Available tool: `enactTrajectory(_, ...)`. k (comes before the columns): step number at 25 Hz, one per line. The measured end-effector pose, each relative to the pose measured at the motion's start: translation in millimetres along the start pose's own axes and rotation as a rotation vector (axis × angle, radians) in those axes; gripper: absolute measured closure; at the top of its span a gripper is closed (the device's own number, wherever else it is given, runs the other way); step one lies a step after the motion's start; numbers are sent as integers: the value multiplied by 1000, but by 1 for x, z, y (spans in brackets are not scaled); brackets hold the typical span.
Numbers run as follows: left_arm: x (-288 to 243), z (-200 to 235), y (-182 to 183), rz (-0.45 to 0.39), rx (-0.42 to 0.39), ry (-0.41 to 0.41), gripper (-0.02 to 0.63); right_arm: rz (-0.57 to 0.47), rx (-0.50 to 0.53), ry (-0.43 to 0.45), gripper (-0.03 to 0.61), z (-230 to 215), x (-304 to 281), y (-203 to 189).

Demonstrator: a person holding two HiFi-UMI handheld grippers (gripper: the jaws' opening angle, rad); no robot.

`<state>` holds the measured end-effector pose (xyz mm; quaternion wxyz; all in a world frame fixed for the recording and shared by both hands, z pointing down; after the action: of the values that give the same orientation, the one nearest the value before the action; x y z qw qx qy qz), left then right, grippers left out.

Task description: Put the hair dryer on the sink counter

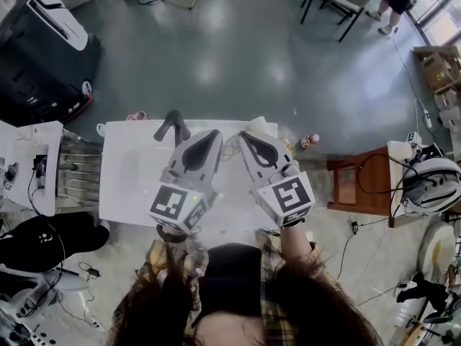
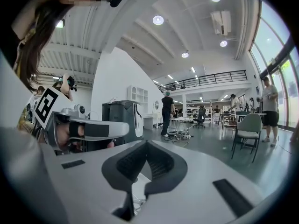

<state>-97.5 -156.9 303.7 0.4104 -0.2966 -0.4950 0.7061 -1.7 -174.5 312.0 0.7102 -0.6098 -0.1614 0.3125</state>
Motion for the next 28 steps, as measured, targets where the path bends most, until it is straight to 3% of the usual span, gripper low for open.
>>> enactTrajectory(28, -9, -3, 0, 15, -10, 7, 597, 28, 9, 17, 563, -3, -5, -7)
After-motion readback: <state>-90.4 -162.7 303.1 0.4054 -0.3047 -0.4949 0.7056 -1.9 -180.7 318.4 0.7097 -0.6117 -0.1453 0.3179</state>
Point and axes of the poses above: the fingertips, and each gripper's own axes: x backward along the fingers, z to its left, y out of its top, the point moved 4 cm from there along x, backward along the fingers, and after that the axes turned 10 degrees about x, right-handed, at the moved point
